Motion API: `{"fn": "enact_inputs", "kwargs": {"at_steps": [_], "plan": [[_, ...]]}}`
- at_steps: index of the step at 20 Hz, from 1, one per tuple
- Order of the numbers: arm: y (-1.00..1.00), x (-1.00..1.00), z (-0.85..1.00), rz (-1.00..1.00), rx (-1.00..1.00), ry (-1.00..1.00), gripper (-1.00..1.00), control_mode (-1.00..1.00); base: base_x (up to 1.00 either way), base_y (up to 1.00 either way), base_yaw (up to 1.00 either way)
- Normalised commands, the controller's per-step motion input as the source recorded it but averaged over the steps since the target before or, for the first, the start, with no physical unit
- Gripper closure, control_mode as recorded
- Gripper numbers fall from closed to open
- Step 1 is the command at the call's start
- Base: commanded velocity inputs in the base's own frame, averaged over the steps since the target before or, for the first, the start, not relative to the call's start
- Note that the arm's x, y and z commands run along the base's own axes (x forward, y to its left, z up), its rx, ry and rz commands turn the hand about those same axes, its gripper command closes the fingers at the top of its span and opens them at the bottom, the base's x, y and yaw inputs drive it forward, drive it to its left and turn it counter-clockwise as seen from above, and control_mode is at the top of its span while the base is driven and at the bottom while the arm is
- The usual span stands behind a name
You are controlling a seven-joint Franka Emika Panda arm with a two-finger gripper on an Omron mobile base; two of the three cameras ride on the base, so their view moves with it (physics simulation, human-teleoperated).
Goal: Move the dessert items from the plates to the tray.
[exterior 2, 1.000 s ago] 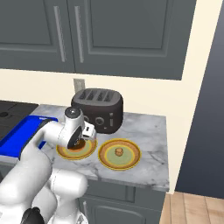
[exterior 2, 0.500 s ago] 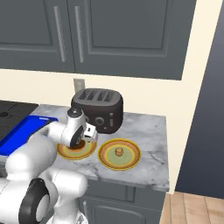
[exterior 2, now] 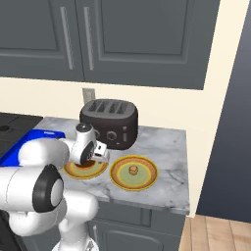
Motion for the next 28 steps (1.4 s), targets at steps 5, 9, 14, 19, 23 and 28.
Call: {"fn": "enact_inputs", "kwargs": {"at_steps": [5, 9, 14, 19, 23, 28], "plan": [[0.00, 0.23, -0.42, 0.00, -0.07, 0.10, -1.00, -1.00, 0.00, 0.00, 0.00], [0.00, 0.18, -0.38, 0.00, -0.07, 0.04, 1.00, -1.00, 0.00, 0.00, 0.00], [0.00, 0.00, 0.00, 0.00, 0.00, 0.00, 1.00, -1.00, 0.00, 0.00, 0.00], [0.00, 0.00, 0.04, 0.00, 0.02, -0.04, 1.00, -1.00, 0.00, 0.00, 0.00], [0.14, 0.00, 0.83, -0.02, 0.10, -0.08, 1.00, -1.00, 0.00, 0.00, 0.00], [0.38, 0.00, 0.98, 0.00, 0.09, -0.05, 1.00, -1.00, 0.00, 0.00, 0.00]]}}
